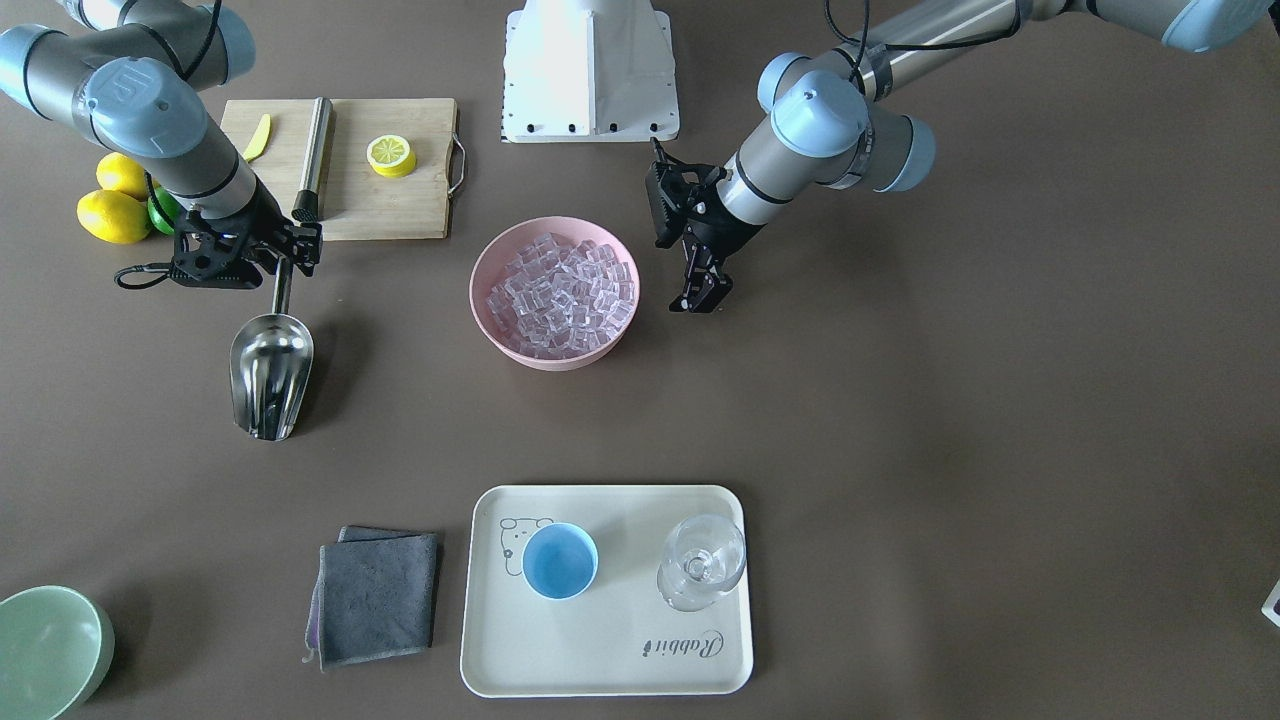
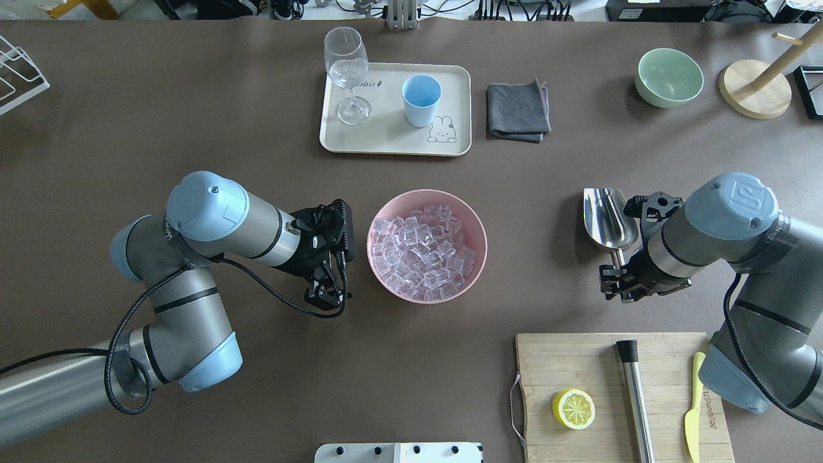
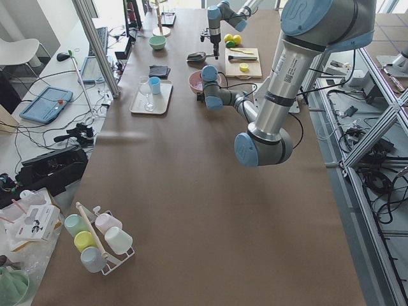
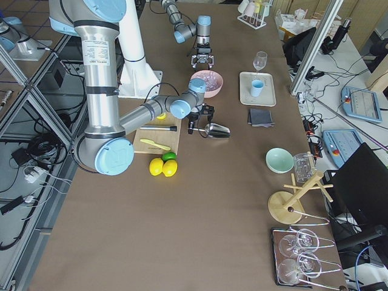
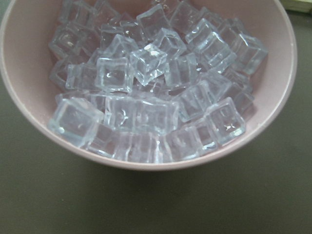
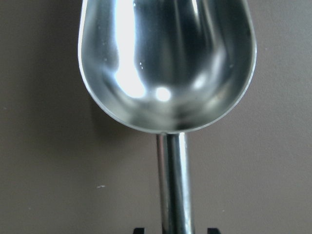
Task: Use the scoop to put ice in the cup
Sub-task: 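Grasp the metal scoop handle with the right gripper and lift it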
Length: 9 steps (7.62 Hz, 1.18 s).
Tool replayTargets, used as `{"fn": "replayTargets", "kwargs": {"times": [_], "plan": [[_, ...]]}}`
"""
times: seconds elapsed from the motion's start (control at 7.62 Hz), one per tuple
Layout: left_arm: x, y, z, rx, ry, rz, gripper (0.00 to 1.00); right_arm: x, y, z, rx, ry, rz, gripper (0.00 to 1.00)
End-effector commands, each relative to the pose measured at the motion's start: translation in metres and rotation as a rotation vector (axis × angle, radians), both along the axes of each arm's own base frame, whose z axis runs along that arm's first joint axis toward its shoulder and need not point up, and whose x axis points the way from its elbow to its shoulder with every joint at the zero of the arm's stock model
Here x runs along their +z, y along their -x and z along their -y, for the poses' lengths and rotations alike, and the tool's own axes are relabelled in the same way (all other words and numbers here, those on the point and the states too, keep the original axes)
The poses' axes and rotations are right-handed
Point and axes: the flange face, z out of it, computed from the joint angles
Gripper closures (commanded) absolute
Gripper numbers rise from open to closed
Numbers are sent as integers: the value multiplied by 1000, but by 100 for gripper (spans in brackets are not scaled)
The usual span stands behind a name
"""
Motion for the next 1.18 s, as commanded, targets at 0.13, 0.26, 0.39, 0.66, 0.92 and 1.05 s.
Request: {"fn": "replayTargets", "kwargs": {"times": [0.13, 0.26, 0.39, 0.66, 0.92, 1.05], "plan": [[-4, -3, -3, -25, 38, -7, 1, -1, -1, 0, -5, -3, 3, 100], [-5, -3, -2, -25, 38, -7, 1, -1, -1, 1, -3, -4, 2, 100], [-5, -3, -2, -25, 37, -8, 1, 0, -2, 1, 0, -5, 0, 100], [-4, -4, -3, -24, 37, -8, 1, -6, -19, 6, 22, -16, 12, 100], [-3, -3, -3, -26, 39, -7, 1, -24, -66, 28, 3, -104, 14, 100], [-3, -3, -3, -26, 39, -7, 1, -34, -98, 39, -54, -195, 7, 100]]}}
